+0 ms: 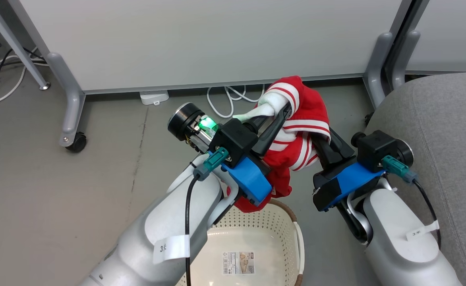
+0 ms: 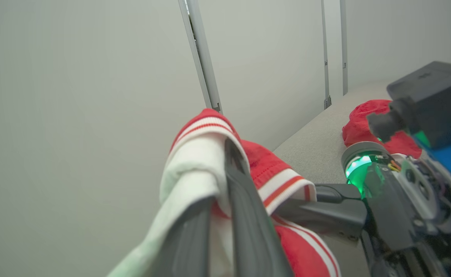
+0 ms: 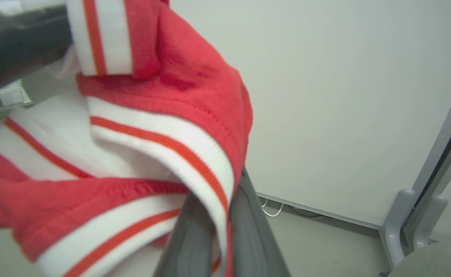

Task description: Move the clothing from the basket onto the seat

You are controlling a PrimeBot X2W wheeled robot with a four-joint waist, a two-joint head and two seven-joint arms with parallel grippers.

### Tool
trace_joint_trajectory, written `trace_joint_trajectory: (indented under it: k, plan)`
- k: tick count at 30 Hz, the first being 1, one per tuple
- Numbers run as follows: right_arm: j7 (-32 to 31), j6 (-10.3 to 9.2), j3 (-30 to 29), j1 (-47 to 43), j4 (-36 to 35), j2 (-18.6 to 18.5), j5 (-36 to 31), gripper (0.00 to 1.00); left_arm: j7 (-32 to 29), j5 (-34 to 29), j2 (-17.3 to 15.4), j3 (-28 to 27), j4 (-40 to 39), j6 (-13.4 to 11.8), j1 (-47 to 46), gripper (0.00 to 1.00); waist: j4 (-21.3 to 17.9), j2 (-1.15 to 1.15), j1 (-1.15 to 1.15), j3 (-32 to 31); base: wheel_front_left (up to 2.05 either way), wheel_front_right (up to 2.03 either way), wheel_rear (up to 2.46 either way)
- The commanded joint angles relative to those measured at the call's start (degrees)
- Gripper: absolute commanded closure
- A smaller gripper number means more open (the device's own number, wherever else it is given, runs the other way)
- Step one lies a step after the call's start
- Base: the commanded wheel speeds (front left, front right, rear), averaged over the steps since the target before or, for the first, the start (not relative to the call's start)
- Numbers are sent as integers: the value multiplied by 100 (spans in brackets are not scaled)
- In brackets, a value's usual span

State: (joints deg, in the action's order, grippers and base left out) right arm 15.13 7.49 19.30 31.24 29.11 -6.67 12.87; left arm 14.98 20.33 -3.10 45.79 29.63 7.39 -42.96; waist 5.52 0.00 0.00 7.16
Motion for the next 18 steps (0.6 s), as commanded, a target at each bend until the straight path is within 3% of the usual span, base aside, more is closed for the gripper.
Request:
trace_joint_trajectory:
  k: [1,15,16,17,18]
  plan:
    - [3,1,9,69,17,-23,31,100,31,20,14,-11,-5,6,-9,100,-3,0,0,0,0,0,0]
    - [3,1,13,30,-18,-18,60,100,31,-8,18,-48,22,0,17,100,-7,0,0,11,0,0,0]
    - [3,1,10,32,-21,-20,64,100,30,-5,16,-67,42,-25,27,11,-9,0,0,12,0,0,0]
    - [3,1,8,32,-24,-21,70,100,30,13,15,-67,82,-27,40,0,-12,0,0,12,0,0,0]
    - [3,1,3,32,-31,-19,73,100,30,25,18,-75,86,-27,28,0,-14,0,0,16,0,0,0]
